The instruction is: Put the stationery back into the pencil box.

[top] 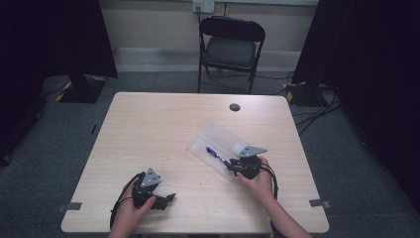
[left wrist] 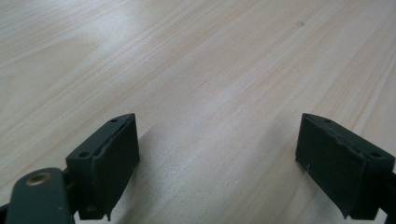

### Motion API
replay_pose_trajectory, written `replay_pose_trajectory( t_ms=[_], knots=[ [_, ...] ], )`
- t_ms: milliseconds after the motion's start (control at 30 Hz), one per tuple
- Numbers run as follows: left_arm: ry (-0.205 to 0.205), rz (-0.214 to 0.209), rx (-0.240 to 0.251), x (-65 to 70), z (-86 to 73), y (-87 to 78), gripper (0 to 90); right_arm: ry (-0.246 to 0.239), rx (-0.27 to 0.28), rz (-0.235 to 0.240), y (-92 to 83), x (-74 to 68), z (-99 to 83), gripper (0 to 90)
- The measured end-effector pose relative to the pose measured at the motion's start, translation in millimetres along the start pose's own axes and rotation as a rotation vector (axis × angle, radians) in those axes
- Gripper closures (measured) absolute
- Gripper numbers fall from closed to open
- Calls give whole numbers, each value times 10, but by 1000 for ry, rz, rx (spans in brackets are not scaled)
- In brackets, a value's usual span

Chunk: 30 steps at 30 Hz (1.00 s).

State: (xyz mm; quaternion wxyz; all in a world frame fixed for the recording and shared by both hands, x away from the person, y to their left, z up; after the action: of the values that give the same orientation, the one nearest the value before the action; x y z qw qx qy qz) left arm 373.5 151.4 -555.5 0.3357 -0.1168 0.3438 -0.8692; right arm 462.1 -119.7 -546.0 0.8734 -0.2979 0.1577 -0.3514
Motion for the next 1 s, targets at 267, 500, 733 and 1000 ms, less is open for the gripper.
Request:
replay_pose_trajectory(
  t_ms=[267, 500, 733, 1000],
  knots=[
    [0, 0, 0, 0, 0, 0, 130, -6, 22, 7, -34, -37, 51, 633],
    [0, 0, 0, 0, 0, 0, 130, -11, 30, 8, -83, -85, 112, 511],
    [0, -1, 0, 0, 0, -1, 130, -10, 42, 30, -118, -137, 150, 413],
    [0, -1, 0, 0, 0, 0, 129, -30, 16, 36, -159, -218, 169, 260]
  ],
)
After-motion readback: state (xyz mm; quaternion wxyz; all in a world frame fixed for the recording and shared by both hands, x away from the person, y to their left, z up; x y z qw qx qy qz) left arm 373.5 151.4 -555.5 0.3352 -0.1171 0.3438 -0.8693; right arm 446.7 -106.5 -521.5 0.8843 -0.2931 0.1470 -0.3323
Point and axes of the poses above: each handheld gripper's, and its own axes: y roughly forward along the jaws, z roughly out of its top, x roughly to its right, the point moved 8 cm from there along y, roughly forward along the jaws, and after that the axes turned 3 degrees about y, right-handed, at the moved point
